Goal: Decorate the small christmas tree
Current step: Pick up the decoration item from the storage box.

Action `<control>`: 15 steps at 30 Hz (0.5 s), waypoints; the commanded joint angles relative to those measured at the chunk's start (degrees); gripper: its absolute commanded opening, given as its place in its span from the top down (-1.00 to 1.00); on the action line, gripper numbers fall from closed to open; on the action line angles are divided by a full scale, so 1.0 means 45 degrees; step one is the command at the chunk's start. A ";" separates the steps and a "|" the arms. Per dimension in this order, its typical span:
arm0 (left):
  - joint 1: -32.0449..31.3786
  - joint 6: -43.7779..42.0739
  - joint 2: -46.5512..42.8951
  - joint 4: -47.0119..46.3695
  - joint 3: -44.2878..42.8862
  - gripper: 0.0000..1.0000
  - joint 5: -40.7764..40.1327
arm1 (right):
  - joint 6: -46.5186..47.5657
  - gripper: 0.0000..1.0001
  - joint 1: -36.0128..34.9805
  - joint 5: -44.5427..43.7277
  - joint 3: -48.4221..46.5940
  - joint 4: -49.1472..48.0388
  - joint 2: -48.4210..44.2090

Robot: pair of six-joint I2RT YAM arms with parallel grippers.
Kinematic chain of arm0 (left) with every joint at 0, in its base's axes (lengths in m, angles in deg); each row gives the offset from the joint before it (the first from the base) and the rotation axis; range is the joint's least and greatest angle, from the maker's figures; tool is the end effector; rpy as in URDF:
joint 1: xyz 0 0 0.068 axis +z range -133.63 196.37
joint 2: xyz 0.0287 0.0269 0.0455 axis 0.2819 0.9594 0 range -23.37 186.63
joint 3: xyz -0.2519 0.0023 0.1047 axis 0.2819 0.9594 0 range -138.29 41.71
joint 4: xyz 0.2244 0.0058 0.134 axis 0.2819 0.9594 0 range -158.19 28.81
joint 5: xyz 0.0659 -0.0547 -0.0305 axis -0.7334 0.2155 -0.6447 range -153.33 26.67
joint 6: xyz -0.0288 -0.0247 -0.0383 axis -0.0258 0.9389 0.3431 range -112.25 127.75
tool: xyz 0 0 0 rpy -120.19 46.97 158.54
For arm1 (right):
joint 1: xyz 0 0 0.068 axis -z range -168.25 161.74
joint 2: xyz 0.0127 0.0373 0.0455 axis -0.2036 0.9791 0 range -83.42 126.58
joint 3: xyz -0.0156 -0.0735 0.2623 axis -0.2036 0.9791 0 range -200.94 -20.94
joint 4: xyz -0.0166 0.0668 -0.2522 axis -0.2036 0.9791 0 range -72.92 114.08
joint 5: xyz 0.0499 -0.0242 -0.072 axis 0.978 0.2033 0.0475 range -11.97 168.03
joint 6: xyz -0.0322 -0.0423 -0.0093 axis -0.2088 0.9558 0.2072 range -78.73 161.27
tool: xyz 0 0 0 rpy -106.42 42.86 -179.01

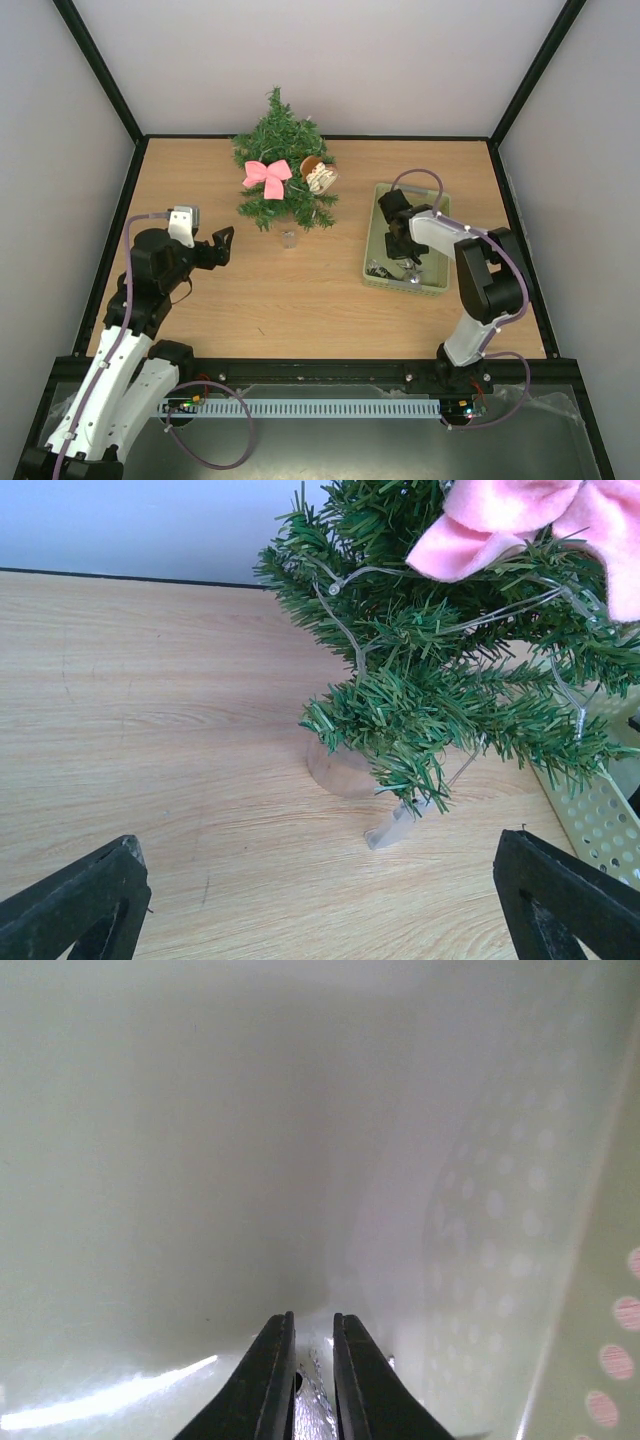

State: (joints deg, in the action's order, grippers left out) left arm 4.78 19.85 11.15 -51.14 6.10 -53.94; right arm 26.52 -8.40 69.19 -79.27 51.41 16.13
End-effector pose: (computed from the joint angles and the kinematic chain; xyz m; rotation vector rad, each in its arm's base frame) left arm 0.1469 -0.0361 0.2976 0.1072 1.8653 -0.4384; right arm 0.2974 0.1034 0.1518 -0.1064 2.8516 -0.1018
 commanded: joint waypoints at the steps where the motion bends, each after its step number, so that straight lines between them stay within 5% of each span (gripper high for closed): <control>1: 0.0041 -0.0169 -0.0113 -0.0236 -0.0036 -0.90 0.0088 | 0.0090 0.76 0.0049 -0.0473 -0.0528 0.0423 -0.0958; 6: 0.0051 -0.0169 -0.0160 -0.0273 0.0006 -0.89 0.0221 | 0.0894 0.39 0.0061 0.0650 -0.0804 0.0792 -0.0972; 15: 0.0039 -0.0130 -0.0106 -0.0410 0.0141 -0.89 0.0773 | 0.1914 0.44 0.0384 0.0704 -0.0289 0.1221 -0.1167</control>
State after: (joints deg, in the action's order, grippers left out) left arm 4.78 19.76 11.11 -51.16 6.12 -52.30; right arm 32.69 -8.02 72.75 -81.74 53.57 12.24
